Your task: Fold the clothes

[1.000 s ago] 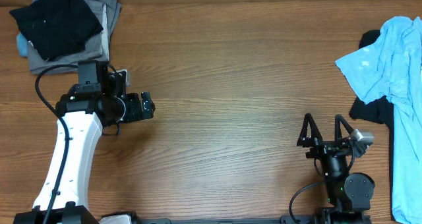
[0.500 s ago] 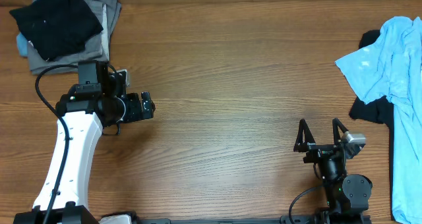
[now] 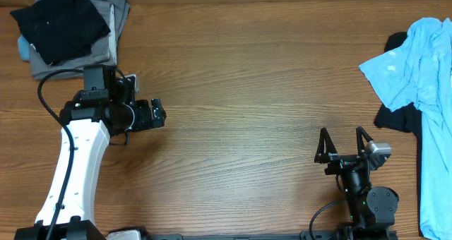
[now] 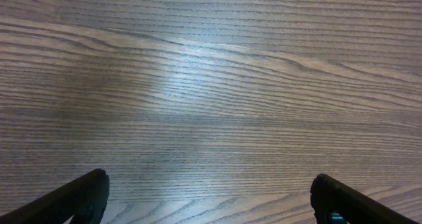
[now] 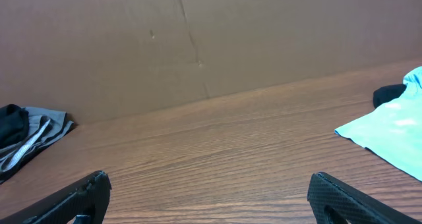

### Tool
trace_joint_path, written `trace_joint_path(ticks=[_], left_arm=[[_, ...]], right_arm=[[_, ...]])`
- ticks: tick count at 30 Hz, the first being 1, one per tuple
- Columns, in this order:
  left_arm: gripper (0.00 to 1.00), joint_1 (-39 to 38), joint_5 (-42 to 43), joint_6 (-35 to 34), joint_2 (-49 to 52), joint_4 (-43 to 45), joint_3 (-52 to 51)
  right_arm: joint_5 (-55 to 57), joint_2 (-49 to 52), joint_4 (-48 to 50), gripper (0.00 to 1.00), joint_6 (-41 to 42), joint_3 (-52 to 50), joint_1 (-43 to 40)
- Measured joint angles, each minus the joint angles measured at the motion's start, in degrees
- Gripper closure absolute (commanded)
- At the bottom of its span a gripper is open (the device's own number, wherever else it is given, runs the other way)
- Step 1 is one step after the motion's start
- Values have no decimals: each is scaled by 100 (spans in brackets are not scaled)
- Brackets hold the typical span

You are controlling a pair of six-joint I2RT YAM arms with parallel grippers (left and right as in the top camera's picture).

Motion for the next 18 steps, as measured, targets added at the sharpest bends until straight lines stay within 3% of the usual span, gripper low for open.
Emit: trace_joint_path(ticks=[18], left_arm=[[0,0,0,0,0,-254,0]], right_arm=[[0,0,-2,0,-17,0,0]])
